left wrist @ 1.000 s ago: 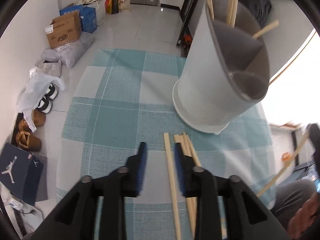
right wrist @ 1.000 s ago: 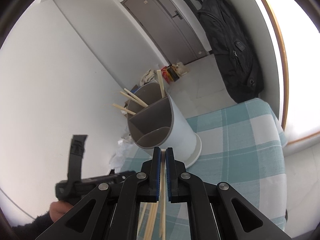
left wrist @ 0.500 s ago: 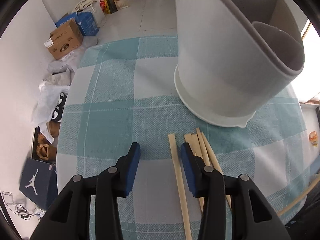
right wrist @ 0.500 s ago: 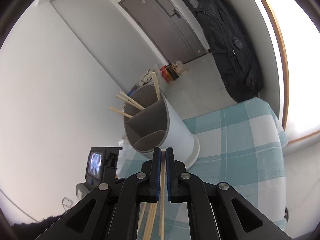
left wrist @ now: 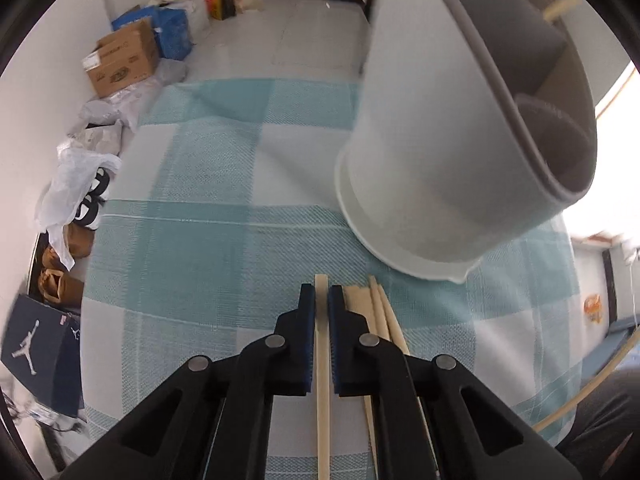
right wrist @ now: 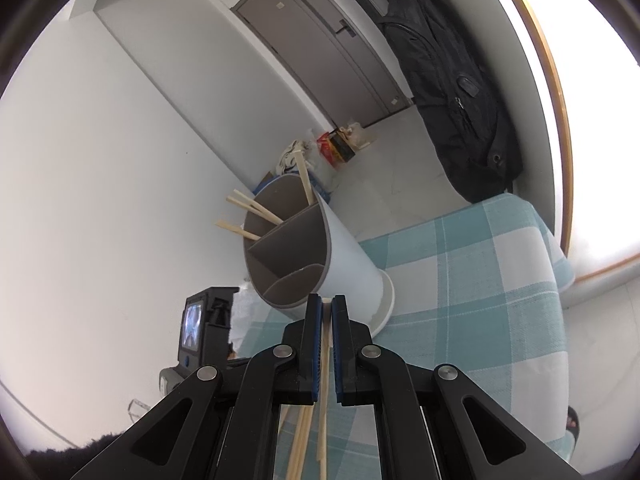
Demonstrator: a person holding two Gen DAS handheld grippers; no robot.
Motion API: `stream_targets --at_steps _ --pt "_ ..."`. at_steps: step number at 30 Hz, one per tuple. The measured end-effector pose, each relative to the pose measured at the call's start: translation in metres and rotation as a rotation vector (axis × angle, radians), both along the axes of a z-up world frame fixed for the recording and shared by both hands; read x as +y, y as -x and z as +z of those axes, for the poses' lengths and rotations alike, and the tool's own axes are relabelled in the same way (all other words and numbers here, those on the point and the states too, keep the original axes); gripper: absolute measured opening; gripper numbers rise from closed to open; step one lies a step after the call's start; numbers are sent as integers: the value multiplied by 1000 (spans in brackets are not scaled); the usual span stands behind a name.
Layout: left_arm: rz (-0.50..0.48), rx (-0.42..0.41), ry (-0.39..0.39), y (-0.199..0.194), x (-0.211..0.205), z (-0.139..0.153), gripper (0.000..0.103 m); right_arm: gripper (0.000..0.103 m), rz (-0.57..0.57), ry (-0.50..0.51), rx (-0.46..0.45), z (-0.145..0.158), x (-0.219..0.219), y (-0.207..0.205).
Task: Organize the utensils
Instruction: 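Lift both held chopsticks up over the divided holder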
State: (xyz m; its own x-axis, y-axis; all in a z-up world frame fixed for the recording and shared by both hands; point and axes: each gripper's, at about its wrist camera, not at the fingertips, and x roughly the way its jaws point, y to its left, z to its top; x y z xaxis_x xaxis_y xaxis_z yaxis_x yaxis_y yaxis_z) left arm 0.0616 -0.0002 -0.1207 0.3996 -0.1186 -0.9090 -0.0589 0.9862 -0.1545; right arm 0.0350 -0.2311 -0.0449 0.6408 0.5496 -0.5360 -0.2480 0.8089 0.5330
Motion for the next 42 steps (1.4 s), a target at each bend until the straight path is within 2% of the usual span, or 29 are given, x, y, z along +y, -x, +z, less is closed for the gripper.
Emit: stream_targets --at_steps 2,8,11,18,31,37,42 --pt "30 -62 32 7 7 12 3 4 4 7 -11 1 2 2" --pt "82 -301 50 45 20 63 3 4 25 34 -40 5 13 9" --pt "99 -374 57 61 18 76 3 4 33 52 -50 7 20 12" --pt "147 -488 135 71 30 90 3 4 61 94 -107 19 38 21" --pt "166 -652 166 77 35 129 3 4 90 123 -180 47 57 28" --pt "167 -719 182 66 35 154 3 4 83 120 -216 75 53 21" --pt "134 -738 196 53 33 171 2 4 81 123 -243 101 51 6"
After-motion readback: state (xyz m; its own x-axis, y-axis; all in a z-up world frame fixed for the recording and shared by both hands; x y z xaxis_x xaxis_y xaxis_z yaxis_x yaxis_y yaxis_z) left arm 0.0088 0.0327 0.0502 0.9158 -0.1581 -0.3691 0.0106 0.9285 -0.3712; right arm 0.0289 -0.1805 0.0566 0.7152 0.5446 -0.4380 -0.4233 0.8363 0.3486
